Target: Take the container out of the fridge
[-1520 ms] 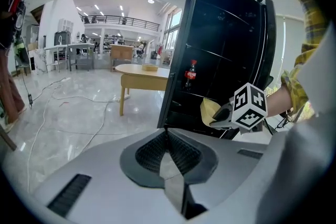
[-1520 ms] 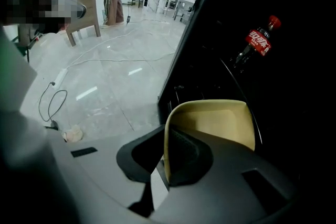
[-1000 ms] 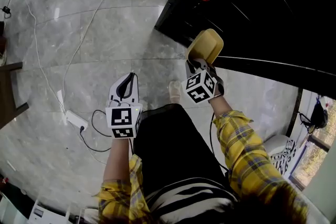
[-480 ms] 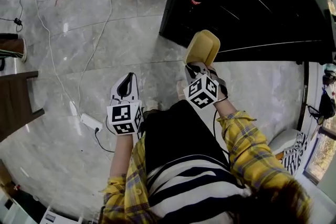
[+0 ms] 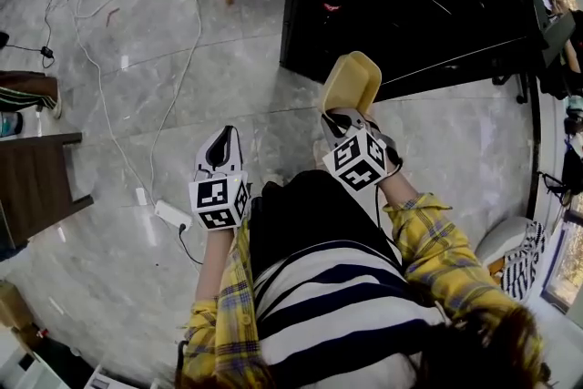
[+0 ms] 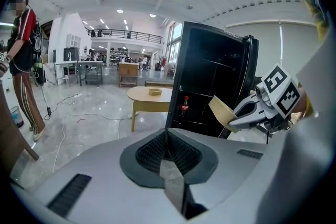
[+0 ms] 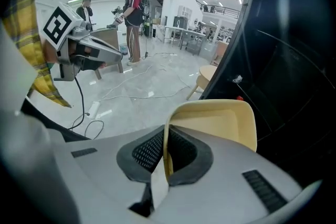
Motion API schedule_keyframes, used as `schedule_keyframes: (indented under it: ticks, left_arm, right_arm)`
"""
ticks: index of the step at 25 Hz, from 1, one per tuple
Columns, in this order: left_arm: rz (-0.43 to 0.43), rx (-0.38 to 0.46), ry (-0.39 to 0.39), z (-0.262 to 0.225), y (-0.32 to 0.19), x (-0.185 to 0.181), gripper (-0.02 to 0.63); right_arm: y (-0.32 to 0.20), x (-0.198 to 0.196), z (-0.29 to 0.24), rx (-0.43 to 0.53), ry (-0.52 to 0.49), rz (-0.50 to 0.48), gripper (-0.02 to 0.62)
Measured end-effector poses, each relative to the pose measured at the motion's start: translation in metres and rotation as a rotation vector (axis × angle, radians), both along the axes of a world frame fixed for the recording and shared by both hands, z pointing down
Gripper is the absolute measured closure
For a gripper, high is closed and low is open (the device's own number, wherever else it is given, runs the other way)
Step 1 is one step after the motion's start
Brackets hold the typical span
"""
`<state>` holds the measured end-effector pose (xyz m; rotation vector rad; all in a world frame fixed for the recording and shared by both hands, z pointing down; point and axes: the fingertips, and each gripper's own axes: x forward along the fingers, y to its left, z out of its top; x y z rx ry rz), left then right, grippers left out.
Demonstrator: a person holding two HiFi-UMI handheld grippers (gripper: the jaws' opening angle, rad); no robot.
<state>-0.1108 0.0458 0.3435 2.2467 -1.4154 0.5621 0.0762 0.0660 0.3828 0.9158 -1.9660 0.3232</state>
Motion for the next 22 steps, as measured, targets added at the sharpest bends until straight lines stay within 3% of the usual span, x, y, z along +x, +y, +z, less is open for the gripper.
schedule_keyframes:
  ticks: [22]
  left_arm:
    - [-0.023, 0.061, -0.001, -0.032, -0.009, -0.002, 0.583]
  right_arm:
    - [0.001, -0.009, -0.042, 0.039, -0.081, 0.057, 0.566]
